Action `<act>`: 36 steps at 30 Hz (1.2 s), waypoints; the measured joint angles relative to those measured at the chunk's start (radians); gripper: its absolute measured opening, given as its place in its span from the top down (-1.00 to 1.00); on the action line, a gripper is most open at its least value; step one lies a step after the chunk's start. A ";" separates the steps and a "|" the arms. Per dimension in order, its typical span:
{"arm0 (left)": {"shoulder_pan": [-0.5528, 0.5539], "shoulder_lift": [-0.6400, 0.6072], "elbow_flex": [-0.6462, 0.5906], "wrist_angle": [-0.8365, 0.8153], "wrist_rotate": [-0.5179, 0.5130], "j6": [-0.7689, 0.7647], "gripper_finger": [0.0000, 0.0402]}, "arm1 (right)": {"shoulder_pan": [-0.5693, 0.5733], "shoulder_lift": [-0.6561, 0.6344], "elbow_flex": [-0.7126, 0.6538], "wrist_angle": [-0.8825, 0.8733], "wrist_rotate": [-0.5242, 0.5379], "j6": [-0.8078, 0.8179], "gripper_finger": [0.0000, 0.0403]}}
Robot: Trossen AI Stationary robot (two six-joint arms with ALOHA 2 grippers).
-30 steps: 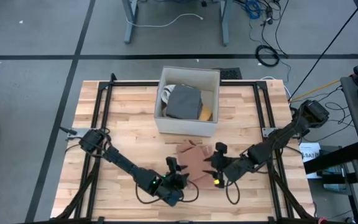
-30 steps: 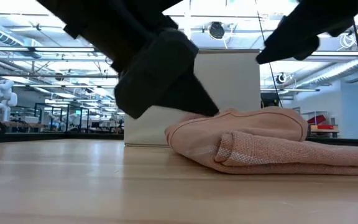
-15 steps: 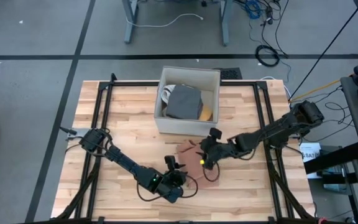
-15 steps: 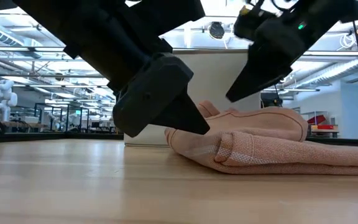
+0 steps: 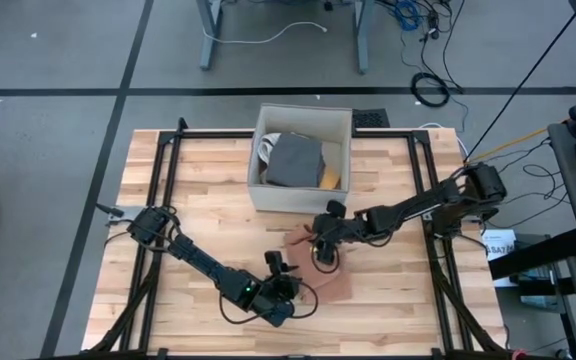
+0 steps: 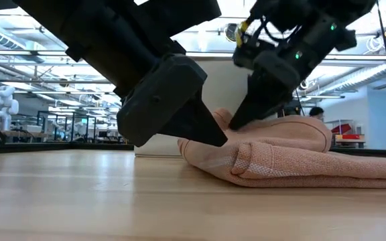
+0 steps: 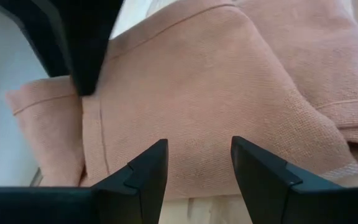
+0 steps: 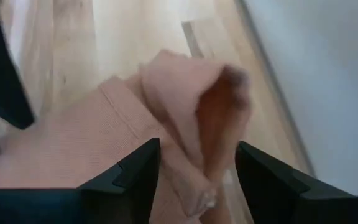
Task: Fold towel
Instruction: Fold the brown towel with white checkered lines
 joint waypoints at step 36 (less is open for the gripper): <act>0.088 0.001 0.000 0.140 0.152 0.066 0.09 | 0.019 -0.036 -0.001 -0.455 -0.013 0.200 0.85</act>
